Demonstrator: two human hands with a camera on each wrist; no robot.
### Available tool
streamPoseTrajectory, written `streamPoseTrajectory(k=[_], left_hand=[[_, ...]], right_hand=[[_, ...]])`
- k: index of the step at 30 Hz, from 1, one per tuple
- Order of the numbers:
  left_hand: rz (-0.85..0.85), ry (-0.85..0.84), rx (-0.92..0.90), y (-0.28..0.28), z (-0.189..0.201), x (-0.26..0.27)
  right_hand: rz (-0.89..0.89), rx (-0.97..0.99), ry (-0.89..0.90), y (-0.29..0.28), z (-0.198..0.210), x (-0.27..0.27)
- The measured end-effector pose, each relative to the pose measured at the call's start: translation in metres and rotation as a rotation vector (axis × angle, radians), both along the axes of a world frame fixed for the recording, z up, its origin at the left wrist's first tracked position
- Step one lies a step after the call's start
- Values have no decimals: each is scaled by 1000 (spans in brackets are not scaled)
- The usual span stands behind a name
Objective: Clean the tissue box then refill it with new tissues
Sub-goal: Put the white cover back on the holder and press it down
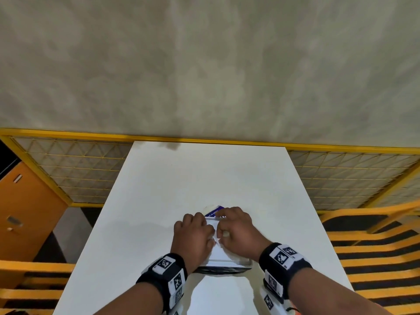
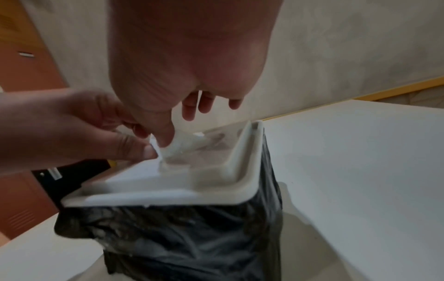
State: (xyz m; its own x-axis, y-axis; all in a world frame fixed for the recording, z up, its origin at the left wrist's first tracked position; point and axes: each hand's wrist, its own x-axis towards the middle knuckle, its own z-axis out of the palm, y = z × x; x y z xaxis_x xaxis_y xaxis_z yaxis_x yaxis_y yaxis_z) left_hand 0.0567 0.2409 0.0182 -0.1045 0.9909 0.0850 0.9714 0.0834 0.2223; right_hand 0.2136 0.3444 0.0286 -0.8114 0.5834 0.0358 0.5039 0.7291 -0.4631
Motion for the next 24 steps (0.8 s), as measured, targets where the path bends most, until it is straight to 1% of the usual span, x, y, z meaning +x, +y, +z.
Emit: streamPoseTrajectory(k=[2,5,7,11,14,16,18,21,24], left_hand=[[-28,38,12,2,3,-2],[-78,40,-13,4,3,-7],[-106,-19,-40,6,3,-9],[-86,-230,-64,10,10,-12],[-87,-285,-75,13,16,-14],[-67,-305,-76,15,16,-16],[-20,-383,-76,15,15,-17],[81,-481,-48,18,16,-17],[135,-474,-31,21,14,-13]], right_hand=[[18,42,4,-4,3,2],[12,53,-87,-8,13,3],[-14,23,-89,-8,17,5],[-60,-86,-42,-1,16,12],[-38,-126,-71,2,16,13],[-30,-142,-129,3,18,12],[-63,-140,-183,5,22,14],[-166,-108,-185,9,22,19],[-262,-38,-180,9,18,16]])
